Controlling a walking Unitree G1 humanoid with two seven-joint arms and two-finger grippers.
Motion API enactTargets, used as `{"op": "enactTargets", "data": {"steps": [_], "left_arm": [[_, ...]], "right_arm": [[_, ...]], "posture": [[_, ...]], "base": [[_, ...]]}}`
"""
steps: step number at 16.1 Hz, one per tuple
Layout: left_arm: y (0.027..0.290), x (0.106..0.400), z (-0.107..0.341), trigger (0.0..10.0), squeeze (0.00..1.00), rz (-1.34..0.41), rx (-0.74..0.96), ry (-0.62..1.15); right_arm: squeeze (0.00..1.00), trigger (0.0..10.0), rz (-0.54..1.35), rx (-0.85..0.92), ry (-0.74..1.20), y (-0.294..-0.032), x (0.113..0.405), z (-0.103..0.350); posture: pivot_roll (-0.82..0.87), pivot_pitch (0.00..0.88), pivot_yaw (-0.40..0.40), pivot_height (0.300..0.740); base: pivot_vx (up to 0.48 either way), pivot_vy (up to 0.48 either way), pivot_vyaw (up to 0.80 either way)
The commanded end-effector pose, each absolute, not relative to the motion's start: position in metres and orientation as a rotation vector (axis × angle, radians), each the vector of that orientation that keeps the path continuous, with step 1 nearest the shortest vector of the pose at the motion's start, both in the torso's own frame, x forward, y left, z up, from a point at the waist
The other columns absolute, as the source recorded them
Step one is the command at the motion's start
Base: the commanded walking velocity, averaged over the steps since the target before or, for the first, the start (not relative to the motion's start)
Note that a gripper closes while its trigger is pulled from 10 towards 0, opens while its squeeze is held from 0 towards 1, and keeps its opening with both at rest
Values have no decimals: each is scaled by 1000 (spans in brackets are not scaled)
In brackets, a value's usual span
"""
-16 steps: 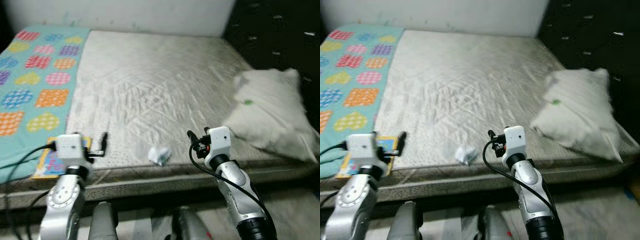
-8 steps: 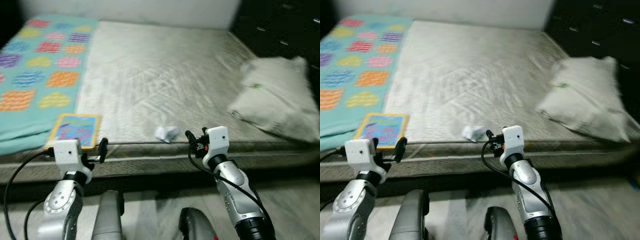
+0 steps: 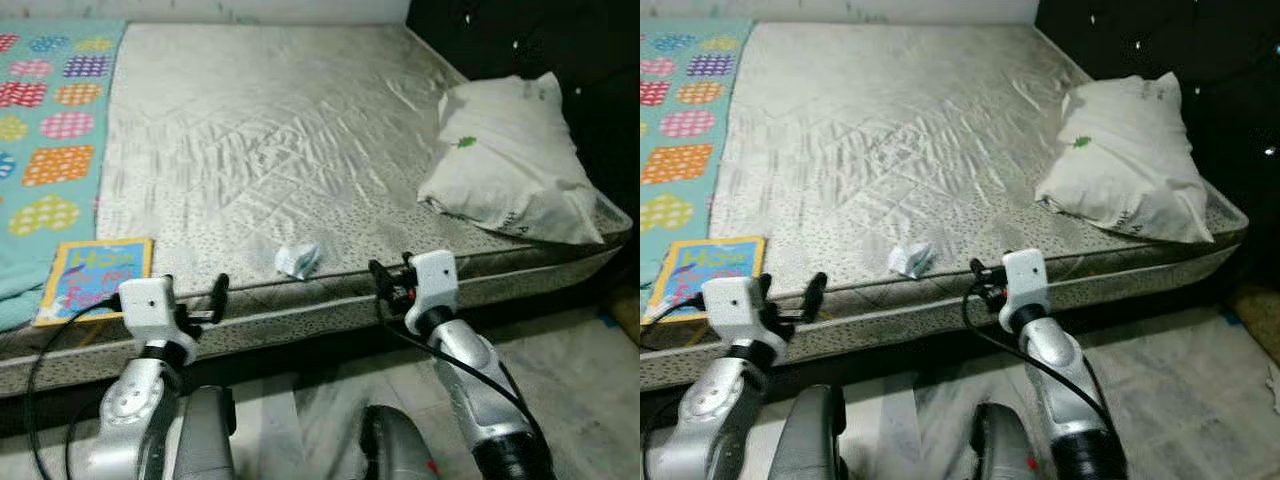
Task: Clean up the room
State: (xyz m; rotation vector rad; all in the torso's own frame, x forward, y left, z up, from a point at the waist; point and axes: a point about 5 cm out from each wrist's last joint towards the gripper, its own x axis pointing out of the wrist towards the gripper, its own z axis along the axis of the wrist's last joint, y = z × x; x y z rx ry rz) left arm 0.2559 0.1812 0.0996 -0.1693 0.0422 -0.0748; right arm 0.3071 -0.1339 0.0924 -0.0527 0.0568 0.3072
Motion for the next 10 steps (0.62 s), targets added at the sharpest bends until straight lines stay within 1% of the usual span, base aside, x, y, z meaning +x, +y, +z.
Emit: {"op": "enactTargets", "data": {"steps": [1,2,10], "left_arm": [[183,253,100,10000,0,-70,-169,45],[182,253,100,10000,0,-73,-171,45],[179,253,98,10000,0,-98,-182,55]], "right_arm": [[0,10000,329,-59,19,-129,309,102],[0,10000,330,-58,19,-130,309,102],[0,10000,325,-51,28,-132,308,100]], "posture": [[-6,106,-111,598],[-7,102,-111,598],[-9,96,-112,598]], "base": [[277,0,794],[285,0,475],[300,0,0]]}}
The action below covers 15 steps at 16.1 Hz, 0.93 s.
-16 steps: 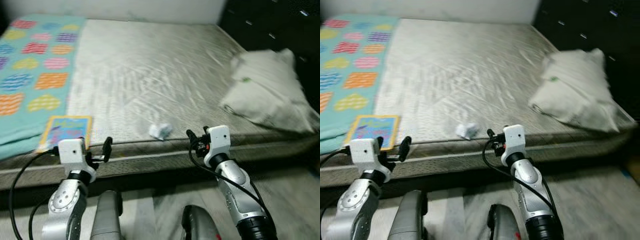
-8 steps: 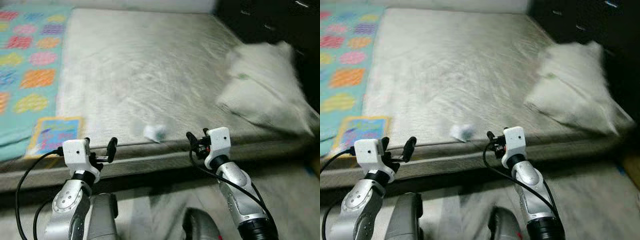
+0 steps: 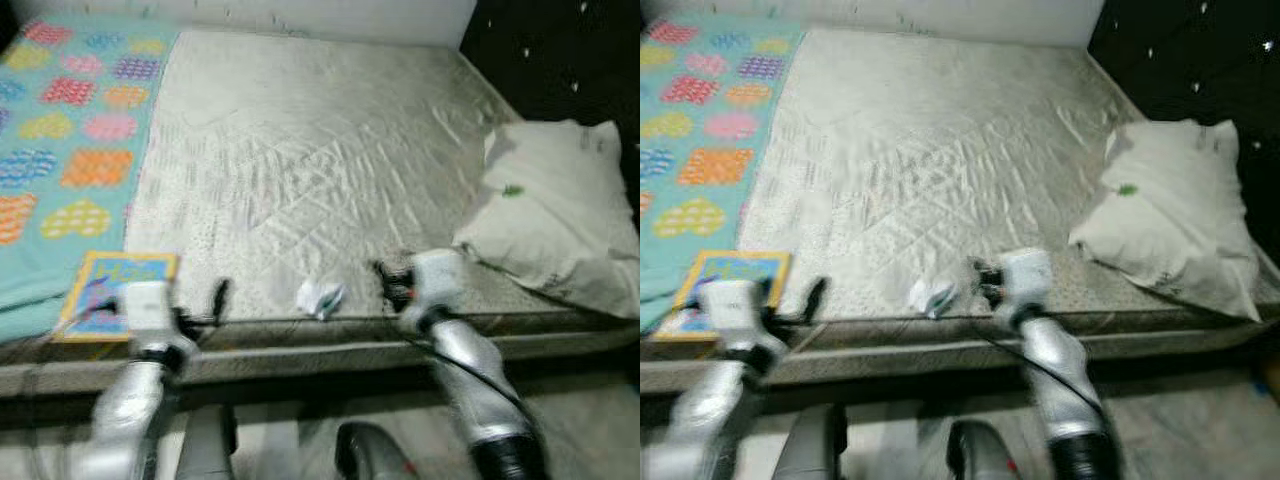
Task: Clean up the room
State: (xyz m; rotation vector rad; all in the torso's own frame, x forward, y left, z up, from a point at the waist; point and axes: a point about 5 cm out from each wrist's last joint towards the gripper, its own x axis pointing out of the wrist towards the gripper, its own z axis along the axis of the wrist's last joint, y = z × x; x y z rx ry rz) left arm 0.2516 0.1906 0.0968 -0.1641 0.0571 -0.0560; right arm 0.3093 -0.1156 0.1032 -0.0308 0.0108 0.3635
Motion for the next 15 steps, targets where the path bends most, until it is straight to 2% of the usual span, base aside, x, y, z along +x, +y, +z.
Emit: {"op": "enactTargets", "data": {"steps": [1,4,7,12,15], "left_arm": [[178,253,98,10000,0,-99,-182,56],[177,253,98,10000,0,-108,-184,56],[177,254,97,10000,0,-114,-182,57],[176,254,97,10000,0,-116,-184,61],[176,254,97,10000,0,-117,-187,61]], "right_arm": [[0,10000,326,-51,28,-132,308,100],[0,10000,329,-51,29,-132,308,99],[0,10000,338,-51,29,-131,308,99],[0,10000,349,-47,32,-130,308,99],[0,10000,357,-48,42,-130,308,97]], "posture": [[-9,96,-112,598],[-9,91,-112,598],[-8,83,-111,598],[-8,87,-111,538],[-9,93,-110,538]], "base": [[0,0,0],[0,0,0],[254,0,0],[254,0,0],[268,0,0]]}}
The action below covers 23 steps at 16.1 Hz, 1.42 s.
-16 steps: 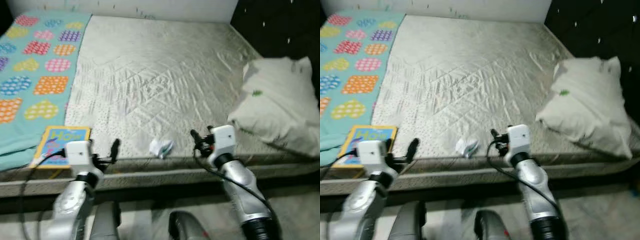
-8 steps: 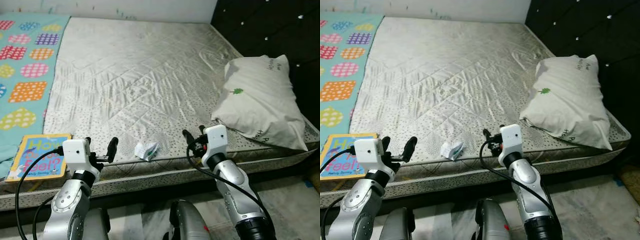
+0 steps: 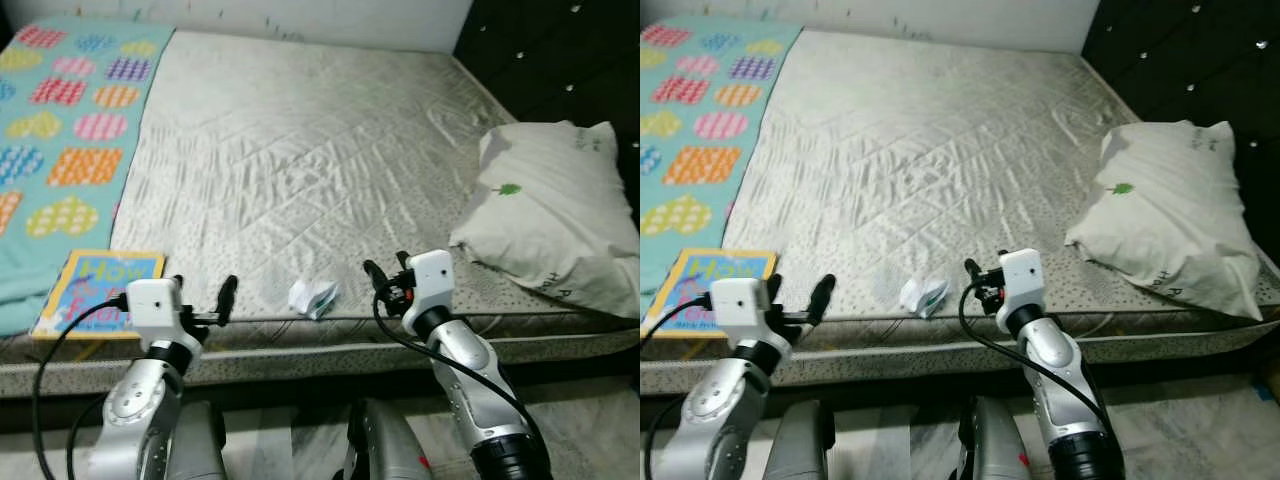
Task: Clean up the room
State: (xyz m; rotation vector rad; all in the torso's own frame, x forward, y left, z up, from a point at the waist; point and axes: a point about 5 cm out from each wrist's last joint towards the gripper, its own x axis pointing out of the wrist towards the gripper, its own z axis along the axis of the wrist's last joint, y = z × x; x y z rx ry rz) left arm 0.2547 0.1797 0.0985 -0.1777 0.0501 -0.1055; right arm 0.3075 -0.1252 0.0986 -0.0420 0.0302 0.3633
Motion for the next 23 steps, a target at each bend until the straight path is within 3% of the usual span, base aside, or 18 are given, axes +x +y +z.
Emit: {"op": "enactTargets", "data": {"steps": [1,6,14,19,23], "left_arm": [[176,254,97,10000,0,-117,-187,61],[178,254,97,10000,0,-86,-189,59],[178,248,96,10000,0,-73,-206,73],[183,242,96,10000,0,-74,-205,78],[183,241,97,10000,0,-81,-206,79]], "right_arm": [[0,10000,358,-48,42,-129,308,97],[0,10000,354,-60,51,-130,309,97],[0,10000,371,-84,57,-128,307,95],[0,10000,358,-57,60,-127,308,95],[0,10000,357,-50,56,-125,308,95]], "posture": [[-10,95,-110,538],[-9,103,-112,538],[3,131,-118,538],[17,145,-120,538],[22,147,-118,493]], "base": [[270,0,0],[108,0,0],[0,0,737],[0,0,0],[0,0,0]]}}
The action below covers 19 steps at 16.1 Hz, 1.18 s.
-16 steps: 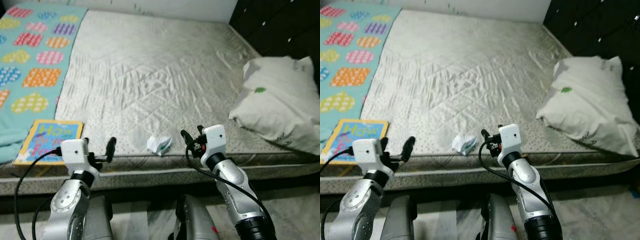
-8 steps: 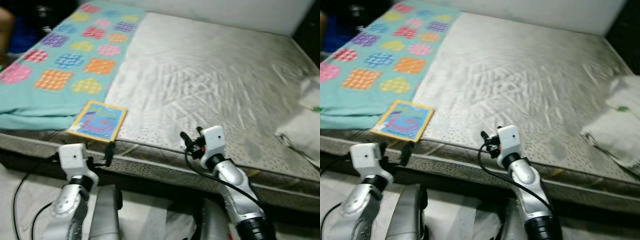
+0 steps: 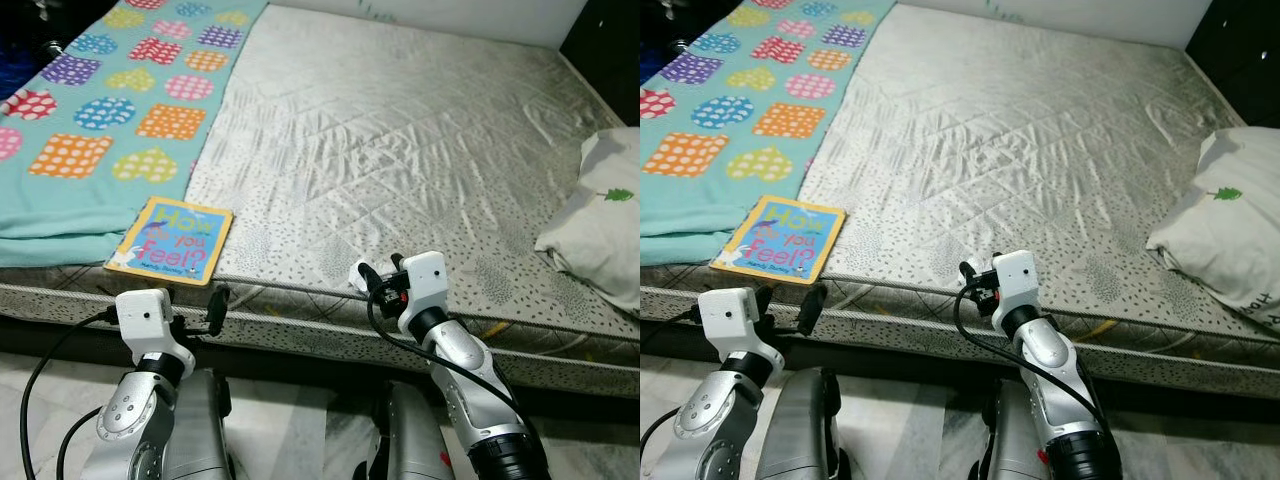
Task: Clean up the room
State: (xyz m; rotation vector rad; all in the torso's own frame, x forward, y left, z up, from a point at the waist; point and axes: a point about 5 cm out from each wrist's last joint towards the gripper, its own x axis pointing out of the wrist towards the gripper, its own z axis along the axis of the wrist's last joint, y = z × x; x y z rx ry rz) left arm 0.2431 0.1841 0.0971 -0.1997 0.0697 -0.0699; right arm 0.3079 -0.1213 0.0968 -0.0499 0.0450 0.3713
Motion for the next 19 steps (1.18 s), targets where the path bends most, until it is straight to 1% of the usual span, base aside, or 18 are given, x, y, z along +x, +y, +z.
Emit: {"op": "enactTargets", "data": {"steps": [1,3,7,11,13,15,16,19], "left_arm": [[183,241,97,10000,0,-81,-200,84],[183,241,96,10000,0,-81,-193,89],[184,241,98,10000,0,-77,-183,81],[183,239,102,10000,0,-107,-178,65],[183,238,102,10000,0,-122,-157,72],[181,236,104,10000,0,-133,-153,63],[181,233,108,10000,0,-145,-140,57],[181,226,115,10000,0,-162,-148,45]], "right_arm": [[0,10000,355,-51,54,-125,309,95],[0,10000,351,-51,58,-125,309,95],[0,10000,343,-48,55,-124,311,96],[0,10000,275,-95,78,-129,320,95],[0,10000,251,-86,102,-129,324,94],[0,10000,268,-64,82,-124,328,98],[0,10000,250,-3,89,-120,334,100],[0,10000,267,18,98,-112,342,104]], "posture": [[22,147,-118,493],[27,145,-114,493],[34,142,-116,463],[45,140,-116,463],[53,142,-116,463],[69,146,-113,463],[90,157,-110,463],[114,171,-109,463]], "base": [[0,0,0],[0,0,0],[0,0,0],[0,0,0],[0,0,0],[0,0,0],[0,0,0],[0,0,0]]}}
